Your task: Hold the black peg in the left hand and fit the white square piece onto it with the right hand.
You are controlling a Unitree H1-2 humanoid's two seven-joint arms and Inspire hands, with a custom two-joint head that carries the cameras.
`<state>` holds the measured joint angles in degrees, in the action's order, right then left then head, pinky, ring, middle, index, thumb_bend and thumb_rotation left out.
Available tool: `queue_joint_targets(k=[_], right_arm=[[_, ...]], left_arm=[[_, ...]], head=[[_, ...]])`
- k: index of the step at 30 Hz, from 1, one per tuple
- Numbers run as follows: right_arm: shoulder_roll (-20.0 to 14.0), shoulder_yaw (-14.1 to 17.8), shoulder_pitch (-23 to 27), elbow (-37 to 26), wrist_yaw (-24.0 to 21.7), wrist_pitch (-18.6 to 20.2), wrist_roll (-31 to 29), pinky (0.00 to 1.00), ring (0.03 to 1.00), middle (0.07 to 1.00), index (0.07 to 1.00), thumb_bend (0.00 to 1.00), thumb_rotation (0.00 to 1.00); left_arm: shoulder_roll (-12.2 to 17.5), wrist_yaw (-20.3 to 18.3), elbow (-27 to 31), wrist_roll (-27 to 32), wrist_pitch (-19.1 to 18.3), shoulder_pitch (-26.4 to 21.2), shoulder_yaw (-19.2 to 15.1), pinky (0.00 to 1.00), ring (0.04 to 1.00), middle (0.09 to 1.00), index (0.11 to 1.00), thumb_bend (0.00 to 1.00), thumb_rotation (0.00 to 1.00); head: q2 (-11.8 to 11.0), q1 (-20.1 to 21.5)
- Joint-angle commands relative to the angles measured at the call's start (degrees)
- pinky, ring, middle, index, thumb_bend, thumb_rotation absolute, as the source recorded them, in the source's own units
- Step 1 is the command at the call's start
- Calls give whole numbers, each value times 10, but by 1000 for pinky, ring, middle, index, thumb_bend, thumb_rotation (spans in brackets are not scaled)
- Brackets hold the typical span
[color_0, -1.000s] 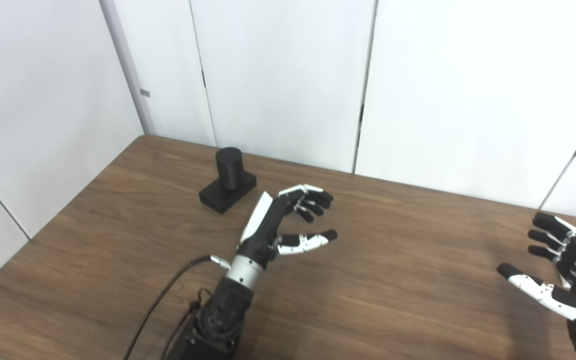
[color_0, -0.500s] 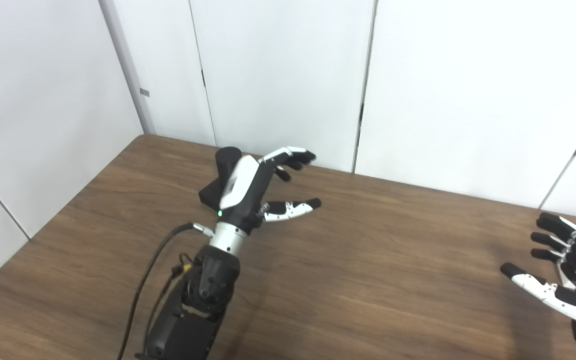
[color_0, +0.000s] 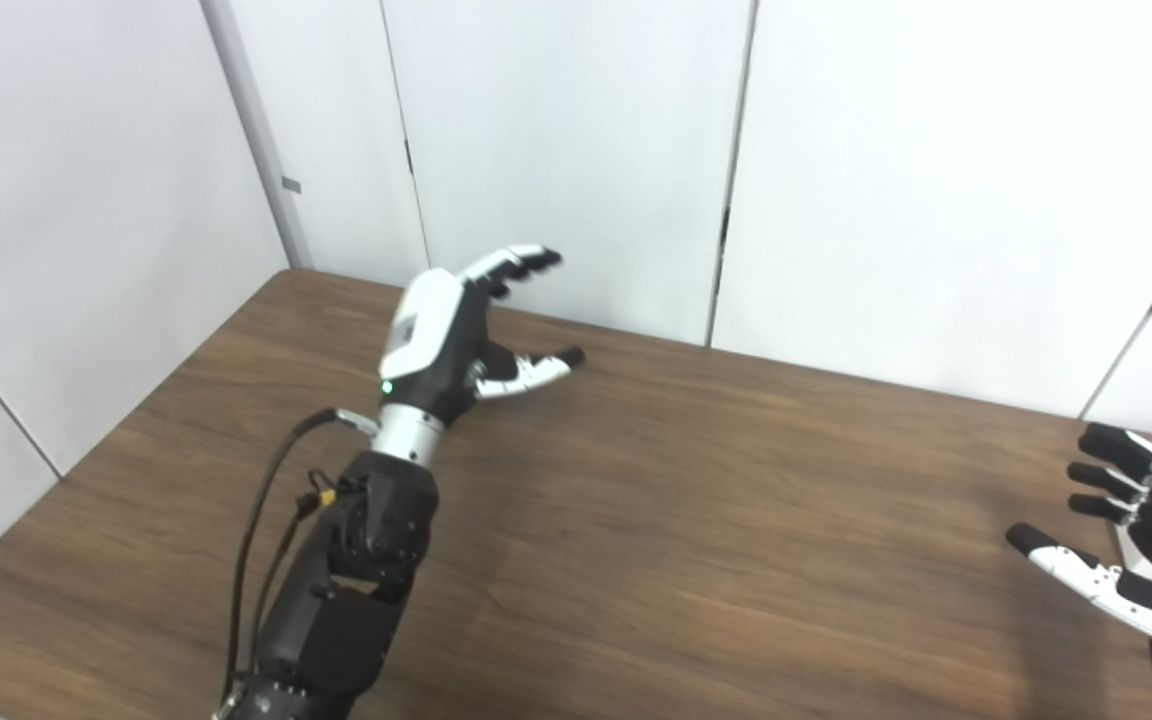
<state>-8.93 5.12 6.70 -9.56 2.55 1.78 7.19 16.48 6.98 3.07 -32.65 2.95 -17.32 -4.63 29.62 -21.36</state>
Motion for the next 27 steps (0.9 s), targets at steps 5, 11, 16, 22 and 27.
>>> queue_joint_targets(k=[5, 11, 16, 22, 27], right_arm=[[-4, 4, 15, -12, 2, -16, -3, 662, 741, 791, 759, 612, 0], [-2, 3, 15, -21, 3, -8, 2, 676, 745, 793, 761, 603, 0], [-1, 3, 15, -19, 3, -7, 1, 657, 741, 791, 759, 606, 0], [-1, 3, 15, -21, 4, -5, 3, 655, 733, 786, 758, 610, 0], [2, 3, 14, -26, 4, 0, 2, 638, 739, 790, 755, 596, 0]], left_arm=[[36, 56, -31, -27, 17, -36, -12, 716, 815, 826, 811, 767, 196], [57, 69, -48, -65, -24, -48, -10, 852, 934, 902, 846, 796, 282], [53, 81, -56, -70, -60, -62, -16, 890, 986, 965, 878, 842, 295], [49, 91, -74, -81, -105, -77, -9, 850, 991, 989, 879, 902, 342], [52, 76, -84, -87, -150, -81, 6, 811, 987, 991, 882, 952, 397]], head=[[0, -2], [-1, -2], [-1, -2], [-1, 0], [0, 3]])
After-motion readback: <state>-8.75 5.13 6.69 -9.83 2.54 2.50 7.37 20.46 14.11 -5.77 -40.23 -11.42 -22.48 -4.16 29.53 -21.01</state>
